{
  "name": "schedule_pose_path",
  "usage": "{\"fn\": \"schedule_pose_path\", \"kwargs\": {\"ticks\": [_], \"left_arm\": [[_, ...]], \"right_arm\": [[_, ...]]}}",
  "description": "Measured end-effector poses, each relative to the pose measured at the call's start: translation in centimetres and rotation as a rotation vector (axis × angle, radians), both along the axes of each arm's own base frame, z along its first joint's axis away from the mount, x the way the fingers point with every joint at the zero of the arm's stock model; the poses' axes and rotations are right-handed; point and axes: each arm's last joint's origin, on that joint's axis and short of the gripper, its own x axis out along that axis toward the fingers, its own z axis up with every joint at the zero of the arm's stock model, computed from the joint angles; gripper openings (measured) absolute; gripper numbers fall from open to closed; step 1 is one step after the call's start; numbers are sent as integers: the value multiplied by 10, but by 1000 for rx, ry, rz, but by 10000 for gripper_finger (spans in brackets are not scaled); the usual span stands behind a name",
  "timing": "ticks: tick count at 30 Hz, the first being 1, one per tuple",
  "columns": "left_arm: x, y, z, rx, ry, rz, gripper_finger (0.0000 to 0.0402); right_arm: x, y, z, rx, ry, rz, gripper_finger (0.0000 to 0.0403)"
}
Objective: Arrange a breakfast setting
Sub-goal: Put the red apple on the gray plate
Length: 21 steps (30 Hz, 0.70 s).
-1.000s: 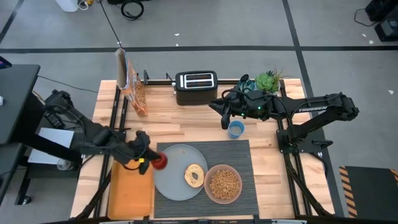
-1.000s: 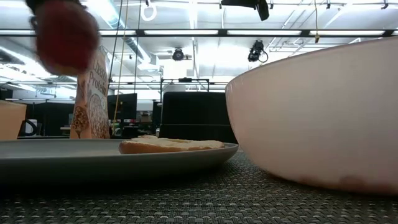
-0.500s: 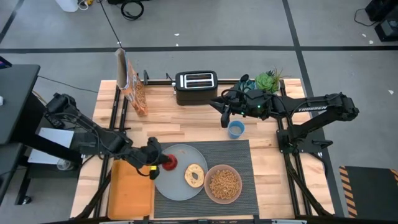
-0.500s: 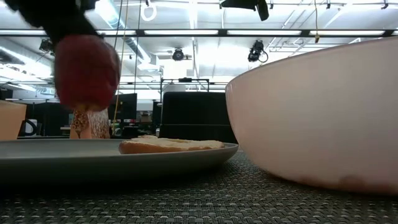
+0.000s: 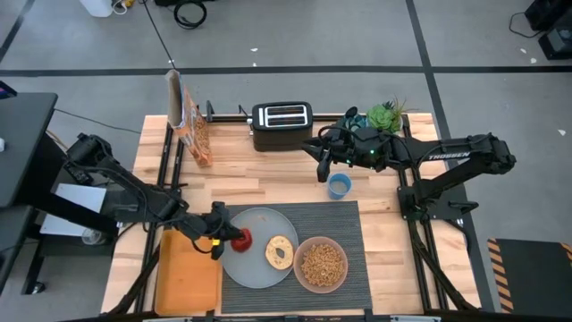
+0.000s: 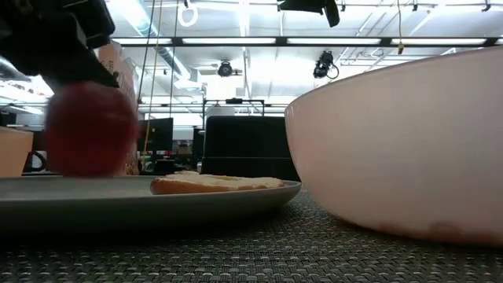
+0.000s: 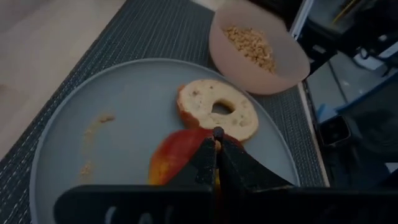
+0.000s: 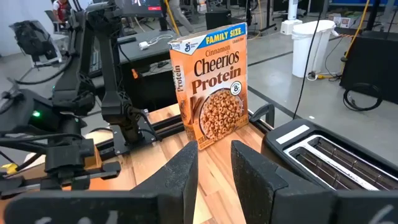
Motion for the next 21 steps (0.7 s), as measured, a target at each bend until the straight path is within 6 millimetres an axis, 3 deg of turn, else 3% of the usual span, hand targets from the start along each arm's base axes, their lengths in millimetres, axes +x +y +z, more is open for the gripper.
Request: {"fn": "schedule_pose_path", "kwargs": {"ticks": [5, 21], "left_arm": [[-4, 3, -6, 33, -98, -39, 11], [-9, 3, -14, -14, -69, -94, 18]], "right_arm": [[0, -1, 0, -1, 0, -5, 103], [0, -5, 1, -1, -5, -19, 103]]}}
